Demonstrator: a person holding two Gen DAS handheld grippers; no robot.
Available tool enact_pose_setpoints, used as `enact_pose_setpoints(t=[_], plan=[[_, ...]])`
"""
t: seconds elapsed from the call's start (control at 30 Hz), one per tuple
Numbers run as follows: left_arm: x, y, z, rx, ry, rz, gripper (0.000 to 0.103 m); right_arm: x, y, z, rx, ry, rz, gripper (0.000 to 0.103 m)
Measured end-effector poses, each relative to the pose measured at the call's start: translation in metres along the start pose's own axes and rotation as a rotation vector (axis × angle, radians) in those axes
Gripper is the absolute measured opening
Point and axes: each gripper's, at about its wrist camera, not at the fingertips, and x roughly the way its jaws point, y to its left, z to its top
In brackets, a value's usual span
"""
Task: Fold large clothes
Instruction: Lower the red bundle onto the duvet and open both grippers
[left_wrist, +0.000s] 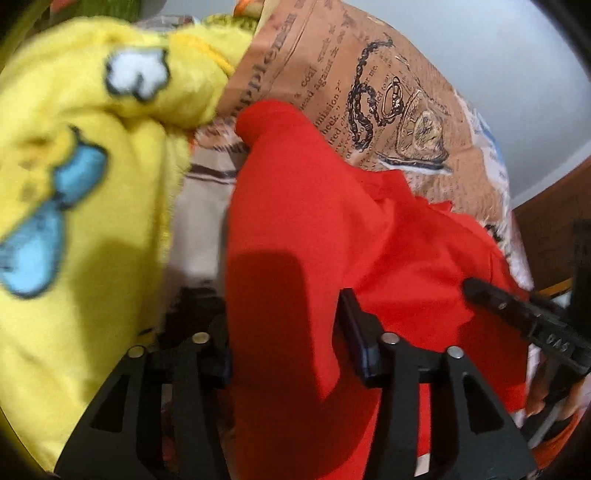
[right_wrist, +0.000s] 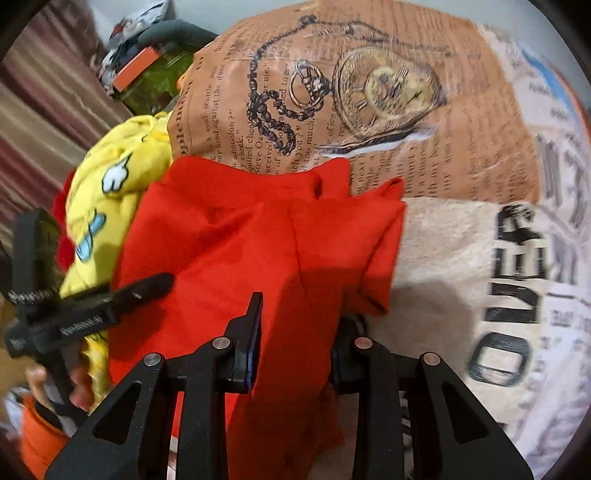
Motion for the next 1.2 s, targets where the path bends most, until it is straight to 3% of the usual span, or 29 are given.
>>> enact_pose_setpoints(t=[0.13,0.23,0.3,0.37,0.47,0.63,0.77,0.93,1.2], plan=[[-0.033,-0.014,-0.013,0.143,-0.071,0.149,0.049,-0.028,0.008,-0.013,-0.091,-0.076,-0.11,0.026],[-0.051,-0.019,-0.022,0.2,-0.101,0.153,0.049,-0.044,0.018,-0.018,-0.128,-0.142,-0.173,0.027],[-0.058,-0.021,-0.03,0.225,-0.115,0.142,0.053,-0.049,0.029,-0.021,-0.15,-0.166,-0.156,0.044],[-0.06,-0.025,-0.041,0.23,-0.117,0.135,0.057,-0.052,0.039,-0.031,-0.188,-0.175,-0.152,0.051],[-0.047,-0.029,-0.054,0.213,-0.09,0.133,0.061,-0.039,0.047,-0.045,-0.242,-0.123,-0.184,0.051],[-0.027,-0.013,-0.084,0.184,-0.025,0.204,0.061,-0.022,0.036,-0.069,-0.271,-0.037,-0.297,0.051],[-0.032,-0.002,-0.104,0.159,-0.012,0.227,0.063,-0.039,0.018,-0.083,-0.218,-0.032,-0.27,0.051],[-0.059,-0.002,-0.124,0.157,-0.032,0.254,0.063,-0.07,0.026,-0.099,-0.198,-0.057,-0.244,0.051],[-0.166,-0.039,-0.138,0.175,-0.249,0.191,0.063,-0.166,0.074,-0.12,-0.212,-0.262,-0.166,0.051]])
